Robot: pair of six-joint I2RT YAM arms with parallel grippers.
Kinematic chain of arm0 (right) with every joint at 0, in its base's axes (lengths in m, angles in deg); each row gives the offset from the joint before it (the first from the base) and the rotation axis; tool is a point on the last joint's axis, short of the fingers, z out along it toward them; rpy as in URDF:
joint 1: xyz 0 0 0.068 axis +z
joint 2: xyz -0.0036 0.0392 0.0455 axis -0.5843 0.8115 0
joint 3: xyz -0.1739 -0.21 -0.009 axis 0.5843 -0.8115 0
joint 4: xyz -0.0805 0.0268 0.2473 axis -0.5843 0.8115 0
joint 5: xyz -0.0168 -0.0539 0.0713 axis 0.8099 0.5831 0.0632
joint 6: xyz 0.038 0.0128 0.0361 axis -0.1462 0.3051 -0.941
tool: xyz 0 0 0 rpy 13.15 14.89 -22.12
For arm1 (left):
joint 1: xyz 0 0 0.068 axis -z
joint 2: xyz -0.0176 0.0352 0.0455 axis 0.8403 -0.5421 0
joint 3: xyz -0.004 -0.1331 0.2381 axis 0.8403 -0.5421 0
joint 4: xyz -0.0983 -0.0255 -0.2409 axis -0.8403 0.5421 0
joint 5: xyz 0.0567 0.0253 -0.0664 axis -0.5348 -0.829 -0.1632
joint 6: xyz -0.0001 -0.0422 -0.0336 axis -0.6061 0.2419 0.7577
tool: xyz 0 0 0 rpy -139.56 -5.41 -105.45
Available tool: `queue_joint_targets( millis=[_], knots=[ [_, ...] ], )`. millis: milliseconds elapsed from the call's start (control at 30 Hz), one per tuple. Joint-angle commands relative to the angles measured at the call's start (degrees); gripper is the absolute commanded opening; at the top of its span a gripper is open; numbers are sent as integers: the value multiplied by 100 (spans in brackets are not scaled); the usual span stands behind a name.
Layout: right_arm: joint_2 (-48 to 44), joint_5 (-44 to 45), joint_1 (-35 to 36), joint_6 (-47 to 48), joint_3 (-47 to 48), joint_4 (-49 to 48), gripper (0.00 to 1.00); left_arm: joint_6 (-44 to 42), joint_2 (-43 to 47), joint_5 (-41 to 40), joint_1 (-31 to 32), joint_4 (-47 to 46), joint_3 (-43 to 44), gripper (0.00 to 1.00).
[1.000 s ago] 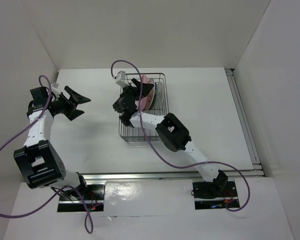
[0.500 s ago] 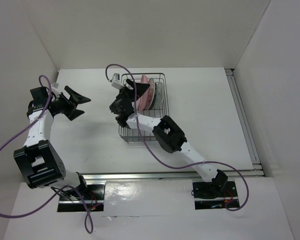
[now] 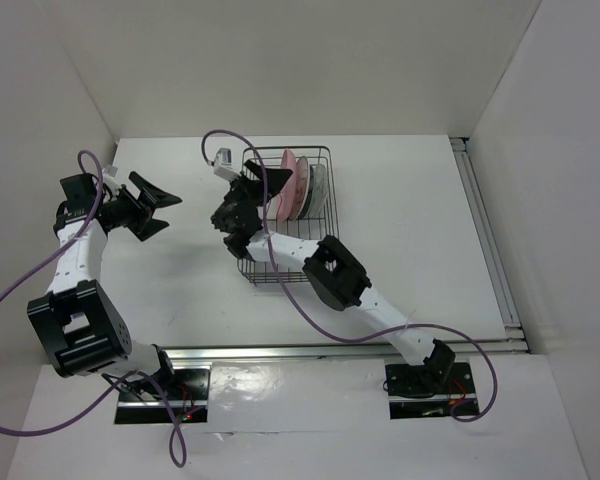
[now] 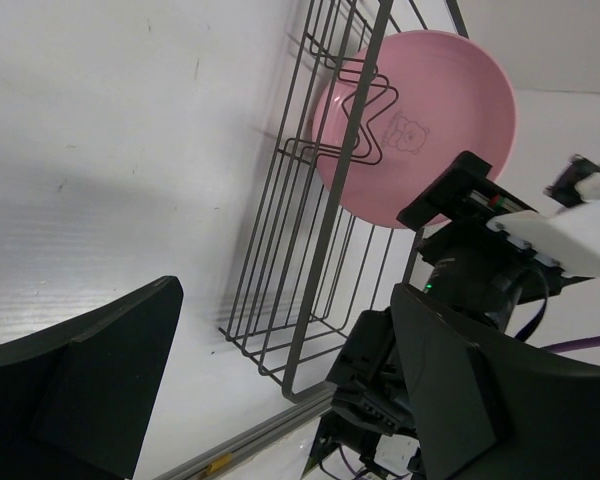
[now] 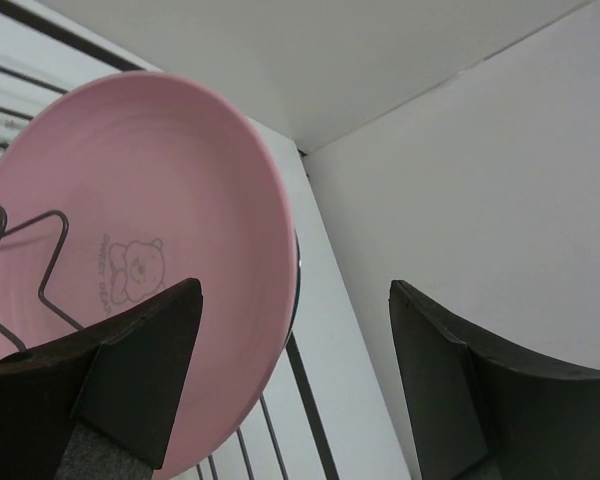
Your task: Load the plates into the dish rack
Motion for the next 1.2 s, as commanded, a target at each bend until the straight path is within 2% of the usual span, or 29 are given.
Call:
queue_joint_targets(
  millis=[0,233,533,600,700,733,767,800,833,867,900,933,967,1033,1067,1100,1133,1167],
  knots=[
    [-523,965,37,-481,468,-327,82,-4,-18,106,-34,-166,-23,99],
    [-901,851,265,-1114,855,676,82,-4,-71,-70,-209,-114,-23,99],
    [-2324,571,793,-1765,1286,1756,82,48,-132,-245,-262,-61,-23,99],
    [-2658,447,863,-1905,1067,2142,82,48,-132,-246,-262,-61,-23,99],
    [-3562,-88,820,-1958,-90,2301,84,-4,-79,-351,-262,-61,-23,99],
    [-4078,-202,706,-2629,-686,2703,85,-4,-79,-351,-262,-61,-23,99],
    [-4301,-352,540,-3253,-857,3264,85,-4,-18,-351,-262,-61,-23,99],
    [-4512,-510,25,-4164,-937,5331,85,-4,-18,-282,-262,-122,-23,99],
    [-4845,-798,-268,-6801,-633,6840,87,-4,-18,-220,-262,-122,-23,99],
    [-4900,-1741,-601,-8011,-247,8239,89,-4,-18,-220,-262,-175,-75,99],
    [-4901,-2238,-1327,-9006,122,9445,97,-4,43,-220,-262,-175,-76,99],
    [-5058,-2721,-1717,-9651,317,10675,100,-4,44,-220,-262,-175,-76,99],
    [-5277,-3318,-2008,-10145,-107,10748,100,-4,105,-272,-262,-175,-76,99],
    [-6161,-3691,-2615,-10081,-1214,9963,100,-4,157,-272,-262,-237,-76,99],
    [-6393,-4102,-2878,-10297,-1906,9958,100,-4,158,-272,-262,-237,-76,99],
    [-6595,-5350,-3264,-10517,-2166,9958,100,-4,158,-272,-262,-298,-76,99],
    [-6771,-6059,-4172,-10745,-2395,9958,100,-4,219,-272,-262,-298,-76,99],
    [-7121,-6727,-4573,-11017,-3006,9827,100,-4,219,-272,-262,-298,-76,99]
  ],
)
